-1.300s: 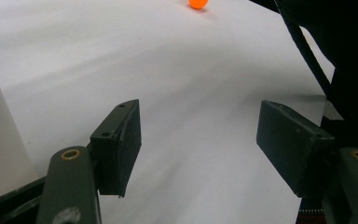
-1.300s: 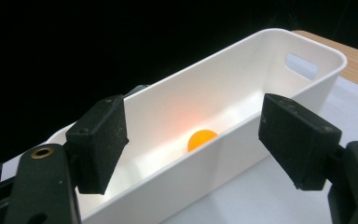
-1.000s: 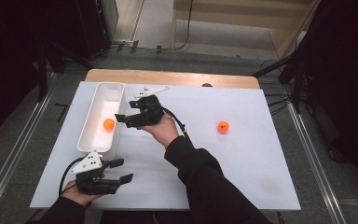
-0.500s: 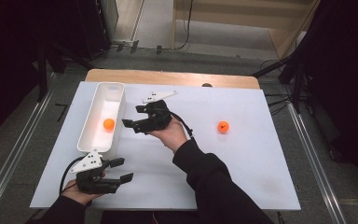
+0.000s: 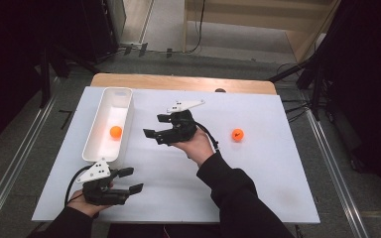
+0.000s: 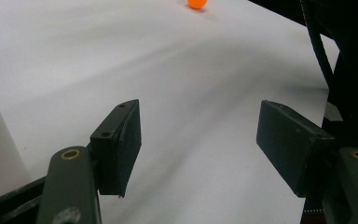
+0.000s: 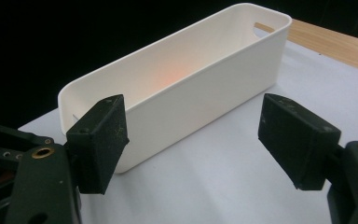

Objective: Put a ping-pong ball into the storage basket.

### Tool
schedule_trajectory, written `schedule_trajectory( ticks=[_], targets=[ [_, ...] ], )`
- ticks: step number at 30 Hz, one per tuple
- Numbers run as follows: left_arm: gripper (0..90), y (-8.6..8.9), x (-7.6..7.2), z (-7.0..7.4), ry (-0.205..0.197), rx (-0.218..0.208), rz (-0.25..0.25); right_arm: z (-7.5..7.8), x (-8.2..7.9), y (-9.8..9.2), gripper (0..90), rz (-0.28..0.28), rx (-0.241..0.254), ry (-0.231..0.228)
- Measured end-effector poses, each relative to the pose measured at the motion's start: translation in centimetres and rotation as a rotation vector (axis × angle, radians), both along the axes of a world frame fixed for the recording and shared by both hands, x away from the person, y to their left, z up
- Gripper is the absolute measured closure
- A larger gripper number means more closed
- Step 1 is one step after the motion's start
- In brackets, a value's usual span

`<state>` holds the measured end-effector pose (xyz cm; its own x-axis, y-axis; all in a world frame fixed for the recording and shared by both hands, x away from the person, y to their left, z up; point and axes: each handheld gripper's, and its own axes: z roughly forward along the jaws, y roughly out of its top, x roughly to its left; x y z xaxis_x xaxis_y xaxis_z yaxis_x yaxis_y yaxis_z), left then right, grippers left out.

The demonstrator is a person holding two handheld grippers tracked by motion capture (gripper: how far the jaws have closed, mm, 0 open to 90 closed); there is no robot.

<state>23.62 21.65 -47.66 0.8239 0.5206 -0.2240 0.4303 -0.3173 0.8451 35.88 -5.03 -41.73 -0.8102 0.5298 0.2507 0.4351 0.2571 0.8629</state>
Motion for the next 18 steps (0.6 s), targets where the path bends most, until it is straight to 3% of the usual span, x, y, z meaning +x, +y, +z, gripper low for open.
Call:
schedule_trajectory(
  ticks=[18],
  targets=[
    [31.3, 0.0, 0.0, 0.0, -0.004, 0.007, 0.004, 0.0, -1.3, -2.6, 22.5, 0.027, -0.013, 0.006]
  ],
)
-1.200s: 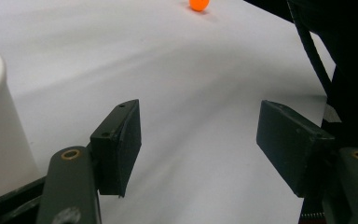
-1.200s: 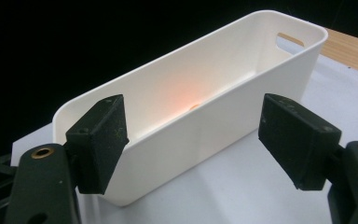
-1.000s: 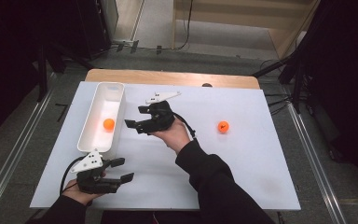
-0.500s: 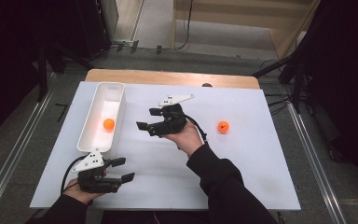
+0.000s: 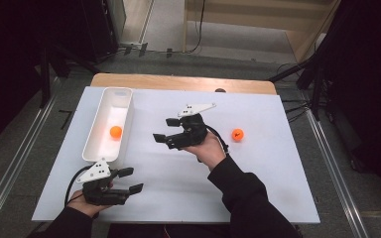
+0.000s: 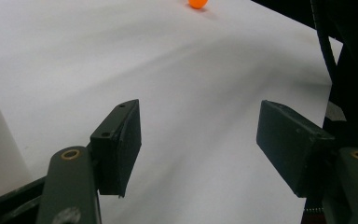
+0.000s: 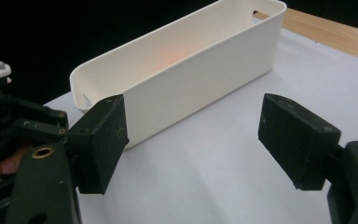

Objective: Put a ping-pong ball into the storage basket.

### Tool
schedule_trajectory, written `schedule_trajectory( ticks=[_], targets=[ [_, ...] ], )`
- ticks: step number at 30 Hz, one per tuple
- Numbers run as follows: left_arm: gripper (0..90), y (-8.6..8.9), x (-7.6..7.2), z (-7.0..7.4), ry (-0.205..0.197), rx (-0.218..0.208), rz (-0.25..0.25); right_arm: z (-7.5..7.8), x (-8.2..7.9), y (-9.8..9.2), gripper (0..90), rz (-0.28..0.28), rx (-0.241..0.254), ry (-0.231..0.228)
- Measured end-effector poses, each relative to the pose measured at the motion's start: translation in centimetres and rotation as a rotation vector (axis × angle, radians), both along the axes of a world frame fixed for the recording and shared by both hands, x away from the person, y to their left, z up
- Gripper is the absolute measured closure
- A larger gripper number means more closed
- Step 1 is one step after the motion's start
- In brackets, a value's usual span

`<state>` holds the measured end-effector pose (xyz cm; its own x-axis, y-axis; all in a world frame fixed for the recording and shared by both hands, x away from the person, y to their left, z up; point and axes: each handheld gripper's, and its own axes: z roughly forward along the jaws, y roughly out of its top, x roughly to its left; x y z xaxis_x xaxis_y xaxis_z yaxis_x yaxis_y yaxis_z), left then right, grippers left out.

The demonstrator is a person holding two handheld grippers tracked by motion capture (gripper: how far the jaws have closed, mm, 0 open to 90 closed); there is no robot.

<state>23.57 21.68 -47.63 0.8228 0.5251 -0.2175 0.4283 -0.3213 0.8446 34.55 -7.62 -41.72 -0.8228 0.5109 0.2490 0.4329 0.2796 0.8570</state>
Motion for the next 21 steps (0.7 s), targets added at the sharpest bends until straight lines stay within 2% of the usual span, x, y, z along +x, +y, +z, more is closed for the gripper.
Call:
schedule_trajectory(
  ticks=[5, 9, 14, 21],
  targets=[
    [31.4, 0.0, 0.0, 0.0, 0.001, -0.001, 0.004, -0.3, -0.5, -0.9, 22.5, 0.006, -0.009, 0.004],
    [31.3, 0.0, 0.0, 0.0, 0.001, 0.007, 0.005, -0.7, -0.8, -1.7, 22.5, 0.001, 0.003, 0.005],
    [31.4, 0.0, -0.1, 0.0, -0.006, 0.004, 0.004, -1.1, -1.4, -2.4, 22.4, 0.010, -0.020, 0.010],
    [31.4, -0.1, -0.3, 0.2, -0.011, 0.002, -0.008, -1.4, -1.7, -3.0, 22.4, 0.005, -0.013, 0.016]
  ],
)
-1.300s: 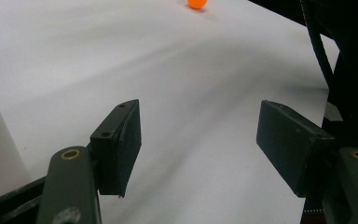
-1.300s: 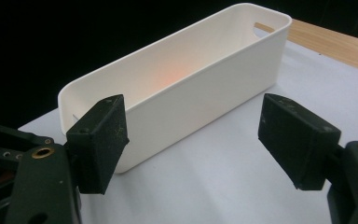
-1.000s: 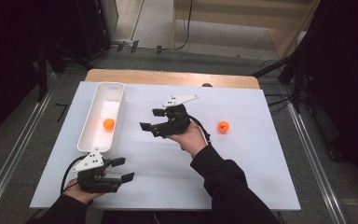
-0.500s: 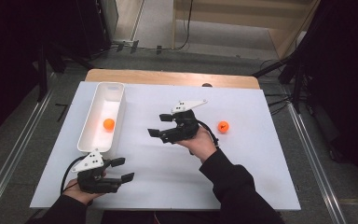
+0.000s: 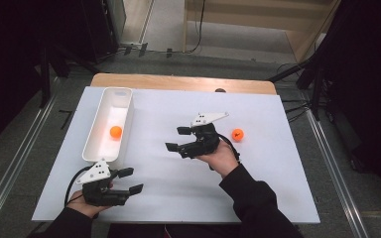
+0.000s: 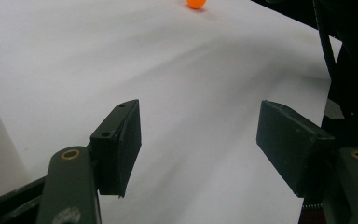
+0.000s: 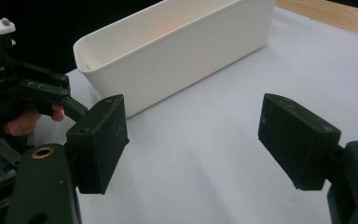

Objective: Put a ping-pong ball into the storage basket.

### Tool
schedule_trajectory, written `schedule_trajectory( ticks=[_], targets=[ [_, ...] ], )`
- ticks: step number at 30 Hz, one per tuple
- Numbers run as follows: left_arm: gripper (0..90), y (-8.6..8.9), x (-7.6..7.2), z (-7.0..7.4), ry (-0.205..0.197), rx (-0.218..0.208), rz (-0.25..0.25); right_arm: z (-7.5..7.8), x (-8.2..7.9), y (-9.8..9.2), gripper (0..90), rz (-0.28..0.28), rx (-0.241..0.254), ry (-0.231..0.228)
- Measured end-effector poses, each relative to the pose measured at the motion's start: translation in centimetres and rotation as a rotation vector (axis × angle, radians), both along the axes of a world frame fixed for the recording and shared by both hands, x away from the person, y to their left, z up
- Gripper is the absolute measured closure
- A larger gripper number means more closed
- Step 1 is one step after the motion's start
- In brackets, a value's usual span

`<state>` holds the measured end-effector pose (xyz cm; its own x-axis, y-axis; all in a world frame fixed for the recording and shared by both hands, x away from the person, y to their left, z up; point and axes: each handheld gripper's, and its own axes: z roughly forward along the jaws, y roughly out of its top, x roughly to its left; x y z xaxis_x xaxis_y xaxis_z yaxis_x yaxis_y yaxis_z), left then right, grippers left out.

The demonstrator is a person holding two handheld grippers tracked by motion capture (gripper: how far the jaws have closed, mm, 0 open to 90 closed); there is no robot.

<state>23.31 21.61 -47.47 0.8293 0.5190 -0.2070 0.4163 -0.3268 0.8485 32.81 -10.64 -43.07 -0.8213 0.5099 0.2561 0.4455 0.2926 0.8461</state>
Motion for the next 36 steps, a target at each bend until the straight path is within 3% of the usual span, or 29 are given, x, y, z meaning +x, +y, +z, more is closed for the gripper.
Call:
schedule_trajectory(
  ticks=[19, 36],
  targets=[
    [31.4, 0.1, 0.0, 0.1, 0.001, 0.004, 0.002, -0.1, 0.1, -2.8, 22.4, -0.063, -0.005, -0.008],
    [31.4, 0.1, 0.1, 0.1, 0.000, 0.003, 0.002, -0.6, 0.8, -5.6, 22.4, -0.153, -0.016, -0.017]
  ],
)
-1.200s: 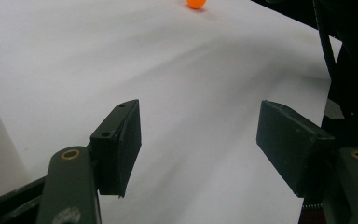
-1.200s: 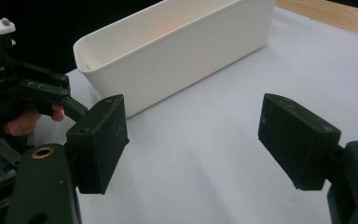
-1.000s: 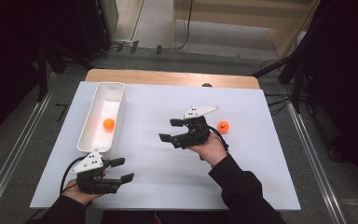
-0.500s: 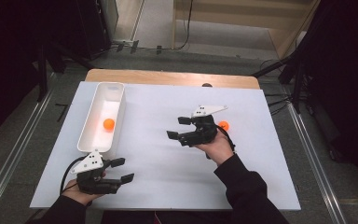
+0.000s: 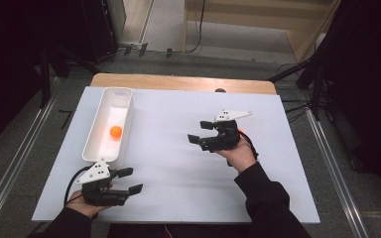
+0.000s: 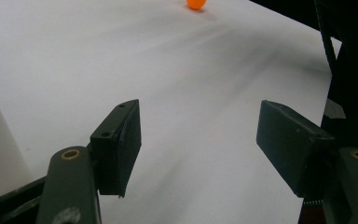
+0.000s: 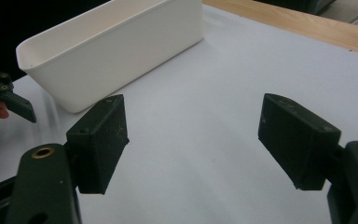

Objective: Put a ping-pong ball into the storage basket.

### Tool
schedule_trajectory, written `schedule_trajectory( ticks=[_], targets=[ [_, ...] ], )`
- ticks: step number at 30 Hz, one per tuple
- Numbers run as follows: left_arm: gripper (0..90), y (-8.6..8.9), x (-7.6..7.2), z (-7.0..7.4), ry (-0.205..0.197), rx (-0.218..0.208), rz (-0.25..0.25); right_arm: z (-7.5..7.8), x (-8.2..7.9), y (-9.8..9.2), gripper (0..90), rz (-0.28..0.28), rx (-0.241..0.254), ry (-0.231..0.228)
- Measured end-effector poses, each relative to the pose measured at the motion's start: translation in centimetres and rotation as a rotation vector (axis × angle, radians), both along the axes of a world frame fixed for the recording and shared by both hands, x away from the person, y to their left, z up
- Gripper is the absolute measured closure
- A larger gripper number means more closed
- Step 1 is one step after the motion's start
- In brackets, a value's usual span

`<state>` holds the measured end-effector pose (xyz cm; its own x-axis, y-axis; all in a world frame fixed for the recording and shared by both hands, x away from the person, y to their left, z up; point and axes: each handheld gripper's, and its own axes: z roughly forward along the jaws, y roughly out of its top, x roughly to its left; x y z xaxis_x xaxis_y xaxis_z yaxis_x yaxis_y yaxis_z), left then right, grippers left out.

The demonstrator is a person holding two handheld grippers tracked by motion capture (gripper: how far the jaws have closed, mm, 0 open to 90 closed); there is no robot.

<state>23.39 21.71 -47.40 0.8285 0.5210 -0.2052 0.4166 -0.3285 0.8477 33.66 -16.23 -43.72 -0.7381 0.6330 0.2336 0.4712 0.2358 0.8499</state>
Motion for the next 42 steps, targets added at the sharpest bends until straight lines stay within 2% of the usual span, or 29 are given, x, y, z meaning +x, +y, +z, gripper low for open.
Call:
schedule_trajectory(
  ticks=[9, 18, 25, 32, 36, 42],
  targets=[
    [31.4, -0.2, 0.2, 0.1, 0.002, -0.001, 0.003, -0.1, 0.1, -1.4, 22.4, -0.030, 0.002, 0.000],
    [31.4, -0.4, 0.4, 0.0, 0.000, -0.001, -0.009, -0.5, 0.3, -3.1, 22.4, -0.084, 0.005, 0.012],
    [31.4, -0.4, 0.4, 0.0, -0.001, -0.001, -0.010, -0.8, 0.6, -3.9, 22.4, -0.108, -0.009, 0.013],
    [31.4, -0.5, 0.3, 0.0, 0.000, 0.000, -0.011, -1.2, 0.9, -4.9, 22.4, -0.148, -0.028, 0.018],
    [31.3, -0.5, 0.3, 0.0, 0.000, -0.002, -0.011, -1.5, 1.1, -5.6, 22.4, -0.181, -0.025, 0.031],
    [31.4, -0.5, 0.3, 0.0, -0.001, -0.003, -0.014, -1.6, 1.4, -6.6, 22.4, -0.224, -0.012, 0.024]
  ],
)
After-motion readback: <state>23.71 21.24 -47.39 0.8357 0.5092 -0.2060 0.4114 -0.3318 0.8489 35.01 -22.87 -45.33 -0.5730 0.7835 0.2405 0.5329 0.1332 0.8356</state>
